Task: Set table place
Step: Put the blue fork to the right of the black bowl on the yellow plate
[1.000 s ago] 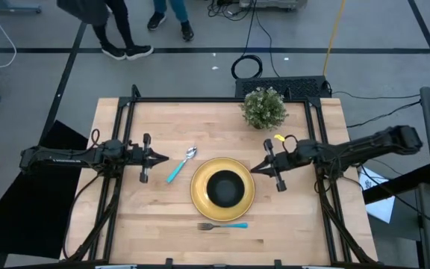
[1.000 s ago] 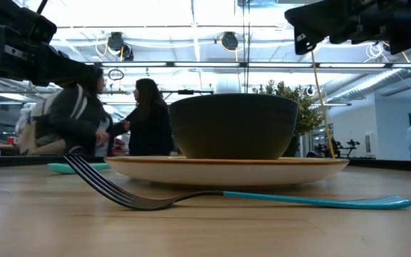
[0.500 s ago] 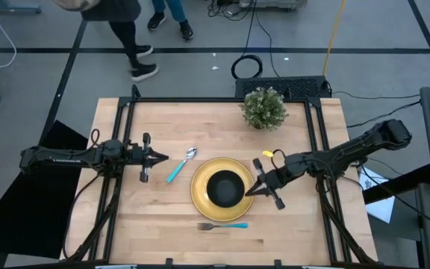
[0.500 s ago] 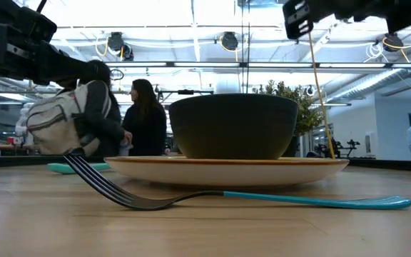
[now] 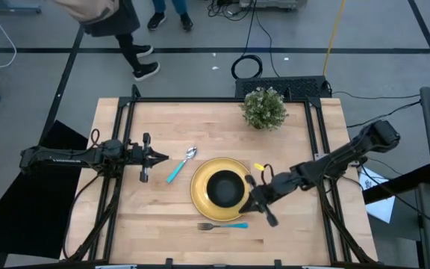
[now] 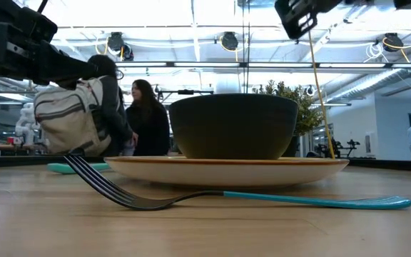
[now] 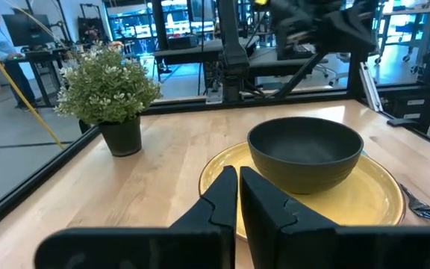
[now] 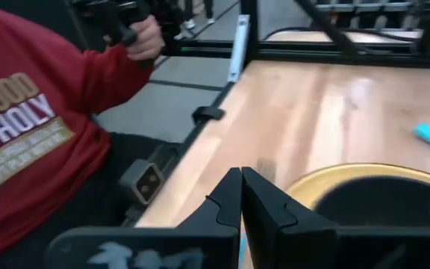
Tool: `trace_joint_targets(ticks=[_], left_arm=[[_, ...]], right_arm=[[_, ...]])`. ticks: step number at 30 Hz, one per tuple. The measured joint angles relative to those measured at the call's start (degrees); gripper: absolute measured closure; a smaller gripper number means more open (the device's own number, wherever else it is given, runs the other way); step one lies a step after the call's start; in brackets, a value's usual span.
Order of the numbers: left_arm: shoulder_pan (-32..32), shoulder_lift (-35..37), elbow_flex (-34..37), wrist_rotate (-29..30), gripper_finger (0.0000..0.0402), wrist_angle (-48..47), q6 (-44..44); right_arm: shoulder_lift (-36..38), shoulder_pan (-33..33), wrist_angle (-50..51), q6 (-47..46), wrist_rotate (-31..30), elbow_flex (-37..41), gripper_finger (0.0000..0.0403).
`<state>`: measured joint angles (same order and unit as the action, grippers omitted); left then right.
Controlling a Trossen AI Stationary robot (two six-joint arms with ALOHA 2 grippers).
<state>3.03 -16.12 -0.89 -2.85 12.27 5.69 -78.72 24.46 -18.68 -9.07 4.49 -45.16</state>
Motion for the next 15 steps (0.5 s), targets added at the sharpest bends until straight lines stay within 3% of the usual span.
trace_joint_targets(ticks=[6, 10, 15], left_arm=[[0.0, 0.0, 0.0, 0.0, 0.0378, 0.0, 0.0], [0.0, 0.0, 0.0, 0.0, 0.0378, -0.1, -0.2], [0.0, 0.0, 0.0, 0.0, 0.0378, -0.1, -0.2]], right_arm=[[-1.2, 2.8, 1.8, 0.9, -0.1, -1.3, 0.0403], [-1.3, 3.4, 6.0, -3.0, -3.4, -1.3, 0.0403], [-5.2, 4.4, 7.0, -9.0, -3.1, -1.3, 0.0403]])
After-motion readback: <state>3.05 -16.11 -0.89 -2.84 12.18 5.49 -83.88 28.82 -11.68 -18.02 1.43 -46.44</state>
